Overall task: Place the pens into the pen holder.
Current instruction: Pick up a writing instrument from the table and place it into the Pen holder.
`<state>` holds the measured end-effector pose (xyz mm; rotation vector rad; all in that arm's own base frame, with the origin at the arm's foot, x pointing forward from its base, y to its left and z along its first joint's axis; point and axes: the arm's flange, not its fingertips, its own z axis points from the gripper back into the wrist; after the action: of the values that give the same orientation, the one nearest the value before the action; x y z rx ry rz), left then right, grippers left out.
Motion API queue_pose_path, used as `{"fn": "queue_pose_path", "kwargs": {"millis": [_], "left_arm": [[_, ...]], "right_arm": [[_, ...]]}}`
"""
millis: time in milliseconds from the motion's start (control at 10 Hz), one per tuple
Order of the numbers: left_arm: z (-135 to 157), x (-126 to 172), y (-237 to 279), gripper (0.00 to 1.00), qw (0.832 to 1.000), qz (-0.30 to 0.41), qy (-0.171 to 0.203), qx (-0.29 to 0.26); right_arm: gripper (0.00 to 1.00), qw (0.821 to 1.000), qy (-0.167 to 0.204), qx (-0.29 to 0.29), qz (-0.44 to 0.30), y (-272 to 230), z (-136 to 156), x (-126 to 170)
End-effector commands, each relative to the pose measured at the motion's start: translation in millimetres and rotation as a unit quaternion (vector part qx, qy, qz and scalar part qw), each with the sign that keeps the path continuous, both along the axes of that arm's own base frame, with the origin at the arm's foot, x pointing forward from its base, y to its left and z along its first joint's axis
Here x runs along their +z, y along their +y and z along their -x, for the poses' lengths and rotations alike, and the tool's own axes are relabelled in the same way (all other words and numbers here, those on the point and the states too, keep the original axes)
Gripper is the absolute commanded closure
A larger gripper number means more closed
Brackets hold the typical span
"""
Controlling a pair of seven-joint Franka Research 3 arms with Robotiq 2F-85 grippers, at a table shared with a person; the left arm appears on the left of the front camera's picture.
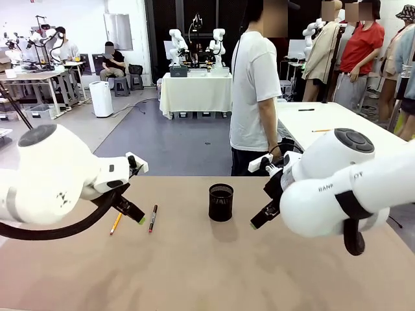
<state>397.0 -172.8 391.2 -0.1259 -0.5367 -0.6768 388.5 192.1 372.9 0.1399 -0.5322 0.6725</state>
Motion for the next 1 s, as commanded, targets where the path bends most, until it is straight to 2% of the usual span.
{"fn": "queue_pose_path", "kwargs": {"millis": [0,200,300,400,600,800,900], "left_arm": [[-7,36,19,0.0,0.998,0.03,0.032,-0.035],[-3,78,24,0.0,0.992,0.056,0.036,-0.105],[-2,98,33,0.0,0.984,0.073,0.022,-0.159],[-5,118,48,0.0,0.982,0.067,-0.006,-0.176],[-9,156,77,0.0,0.977,0.065,-0.049,-0.197],[-13,180,105,0.0,0.976,0.066,-0.079,-0.194],[-10,188,120,0.0,0.974,0.07,-0.105,-0.189]], "right_arm": [[0.0,0.999,0.022,0.033,-0.027,-29,-27,13],[0.0,0.998,0.022,0.037,-0.037,-57,-46,36],[0.0,0.996,0.01,0.062,-0.056,-76,-55,55],[0.0,0.995,-0.003,0.075,-0.06,-97,-62,71],[0.0,0.992,-0.019,0.082,-0.094,-139,-84,100],[0.0,0.985,-0.019,0.111,-0.128,-177,-99,126],[0.0,0.983,-0.02,0.111,-0.147,-198,-107,138]]}}
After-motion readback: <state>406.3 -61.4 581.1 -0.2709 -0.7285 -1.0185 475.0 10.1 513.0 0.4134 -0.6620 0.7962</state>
